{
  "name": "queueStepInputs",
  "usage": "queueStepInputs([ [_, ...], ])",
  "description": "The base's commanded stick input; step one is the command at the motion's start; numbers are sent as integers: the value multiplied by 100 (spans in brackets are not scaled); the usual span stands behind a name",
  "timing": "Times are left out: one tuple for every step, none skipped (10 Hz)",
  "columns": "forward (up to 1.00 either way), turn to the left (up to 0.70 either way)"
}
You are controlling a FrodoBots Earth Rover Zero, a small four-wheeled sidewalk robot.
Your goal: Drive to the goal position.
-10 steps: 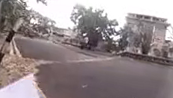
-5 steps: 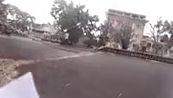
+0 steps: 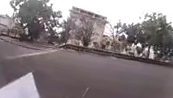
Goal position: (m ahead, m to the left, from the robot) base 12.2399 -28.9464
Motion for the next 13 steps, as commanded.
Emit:
queueStepInputs([
  [0,-45],
  [0,-45],
  [0,-45],
  [0,-45],
  [0,-45],
  [0,-45],
  [0,-45],
  [0,-45],
  [0,-45],
  [0,-45],
  [0,-45],
  [0,-45],
  [0,-45],
])
